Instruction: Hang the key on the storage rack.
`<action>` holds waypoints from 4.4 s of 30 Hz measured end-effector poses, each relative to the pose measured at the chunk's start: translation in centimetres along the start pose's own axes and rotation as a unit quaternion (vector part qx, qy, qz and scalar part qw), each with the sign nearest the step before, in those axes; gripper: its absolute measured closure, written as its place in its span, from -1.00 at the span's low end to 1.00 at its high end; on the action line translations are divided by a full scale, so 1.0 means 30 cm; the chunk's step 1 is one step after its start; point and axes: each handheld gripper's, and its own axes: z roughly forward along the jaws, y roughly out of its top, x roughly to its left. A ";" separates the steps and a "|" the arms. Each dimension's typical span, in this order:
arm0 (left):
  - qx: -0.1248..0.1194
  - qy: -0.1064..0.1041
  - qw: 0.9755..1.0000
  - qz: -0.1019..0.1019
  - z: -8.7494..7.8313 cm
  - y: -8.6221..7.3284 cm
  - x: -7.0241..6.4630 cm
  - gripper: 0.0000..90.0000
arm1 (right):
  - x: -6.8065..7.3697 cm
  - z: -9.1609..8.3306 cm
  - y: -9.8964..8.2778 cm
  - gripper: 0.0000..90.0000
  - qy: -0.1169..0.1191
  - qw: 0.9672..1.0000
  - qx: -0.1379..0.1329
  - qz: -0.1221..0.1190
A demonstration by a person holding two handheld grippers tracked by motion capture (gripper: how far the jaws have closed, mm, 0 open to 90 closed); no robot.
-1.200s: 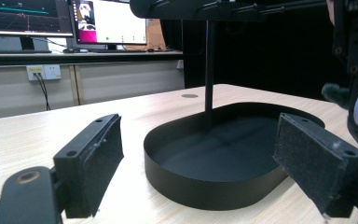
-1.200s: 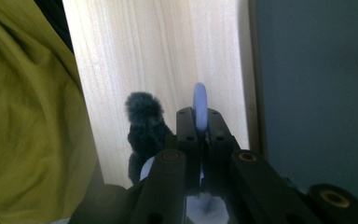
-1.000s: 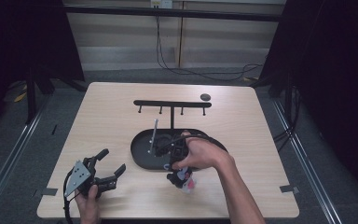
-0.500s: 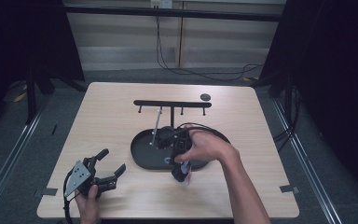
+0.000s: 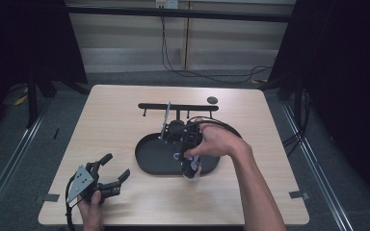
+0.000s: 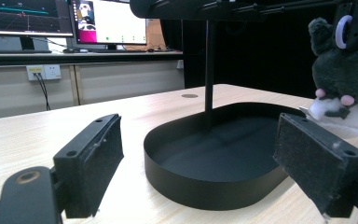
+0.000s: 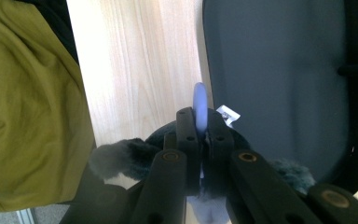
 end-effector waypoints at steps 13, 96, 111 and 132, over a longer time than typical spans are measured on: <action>0.001 0.000 1.000 0.002 0.000 0.000 0.001 -0.66 | -0.064 -0.075 -0.012 0.94 -0.024 1.000 0.007 0.011; 0.001 -0.001 1.000 0.004 0.000 0.000 0.001 -0.66 | -0.364 -0.114 0.012 0.93 -0.066 0.994 0.034 0.077; 0.001 -0.001 1.000 0.003 0.000 0.000 0.001 -0.66 | -0.359 -0.109 -0.024 0.77 -0.054 0.995 0.010 0.084; 0.001 -0.002 1.000 0.001 -0.001 0.000 0.000 -0.66 | -0.281 -0.124 -0.092 0.14 -0.051 0.992 -0.035 0.109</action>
